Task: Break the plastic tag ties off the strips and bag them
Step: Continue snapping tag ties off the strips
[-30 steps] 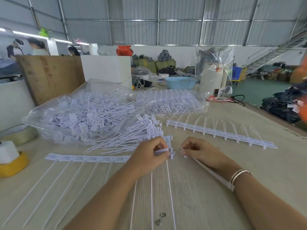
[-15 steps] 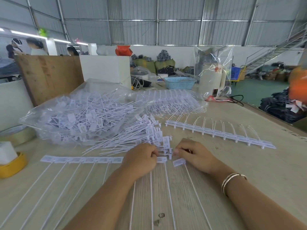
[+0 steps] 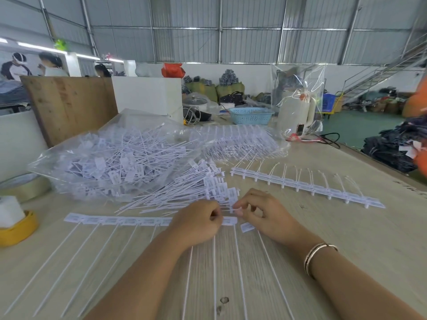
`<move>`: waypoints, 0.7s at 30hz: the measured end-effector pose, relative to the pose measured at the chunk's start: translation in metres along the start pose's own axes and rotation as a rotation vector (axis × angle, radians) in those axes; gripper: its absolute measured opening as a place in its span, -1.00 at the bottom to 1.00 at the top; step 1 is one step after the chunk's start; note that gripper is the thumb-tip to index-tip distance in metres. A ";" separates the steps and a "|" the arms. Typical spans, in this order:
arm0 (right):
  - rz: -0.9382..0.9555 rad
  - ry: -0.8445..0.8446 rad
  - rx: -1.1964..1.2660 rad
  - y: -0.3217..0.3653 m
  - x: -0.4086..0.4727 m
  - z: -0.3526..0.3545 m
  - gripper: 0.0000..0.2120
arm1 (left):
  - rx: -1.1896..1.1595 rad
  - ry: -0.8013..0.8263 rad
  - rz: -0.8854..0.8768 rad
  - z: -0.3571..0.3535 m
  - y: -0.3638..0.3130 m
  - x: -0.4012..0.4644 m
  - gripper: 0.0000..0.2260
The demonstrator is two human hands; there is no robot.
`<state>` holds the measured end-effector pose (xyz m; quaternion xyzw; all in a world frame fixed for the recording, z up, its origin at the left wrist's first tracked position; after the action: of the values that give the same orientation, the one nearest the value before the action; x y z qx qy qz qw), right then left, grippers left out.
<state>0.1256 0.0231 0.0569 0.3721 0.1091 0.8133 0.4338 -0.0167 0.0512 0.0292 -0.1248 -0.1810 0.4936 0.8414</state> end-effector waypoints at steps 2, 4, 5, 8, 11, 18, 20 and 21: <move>0.011 0.056 0.018 0.008 0.000 -0.007 -0.84 | -0.074 -0.045 -0.021 -0.001 -0.008 0.000 -0.80; -0.005 0.083 0.046 0.012 -0.001 -0.012 -0.82 | -0.108 -0.100 -0.048 -0.002 -0.016 0.000 -0.78; -0.016 0.085 0.036 0.013 0.000 -0.012 -0.82 | -0.121 -0.120 -0.065 -0.003 -0.019 -0.001 -0.78; -0.011 0.079 -0.059 0.011 -0.001 -0.007 -0.81 | -0.147 -0.121 -0.098 0.000 -0.022 -0.001 -0.82; -0.003 0.085 -0.186 0.007 0.000 -0.003 -0.87 | -0.122 -0.055 -0.088 0.001 -0.015 -0.001 -0.94; 0.008 0.085 -0.338 0.004 -0.001 -0.002 -0.75 | -0.291 0.019 -0.131 0.000 -0.012 -0.002 -0.93; 0.016 0.092 -0.354 0.003 -0.001 -0.004 -0.74 | -0.322 0.020 -0.149 0.001 -0.011 -0.002 -0.93; 0.019 0.092 -0.362 0.002 -0.001 -0.005 -0.73 | -0.335 0.021 -0.153 0.001 -0.011 -0.002 -0.94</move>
<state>0.1215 0.0217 0.0542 0.2513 -0.0227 0.8399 0.4806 -0.0096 0.0441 0.0337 -0.2543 -0.2607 0.3897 0.8459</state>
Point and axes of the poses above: each hand's wrist, its own x-axis towards the middle knuckle, its own z-axis out of the back of the hand, y = z × x, the point moved 7 cm from there along x, towards the middle knuckle, and after that the axes turned 3 degrees about x, right-handed, at the moved point
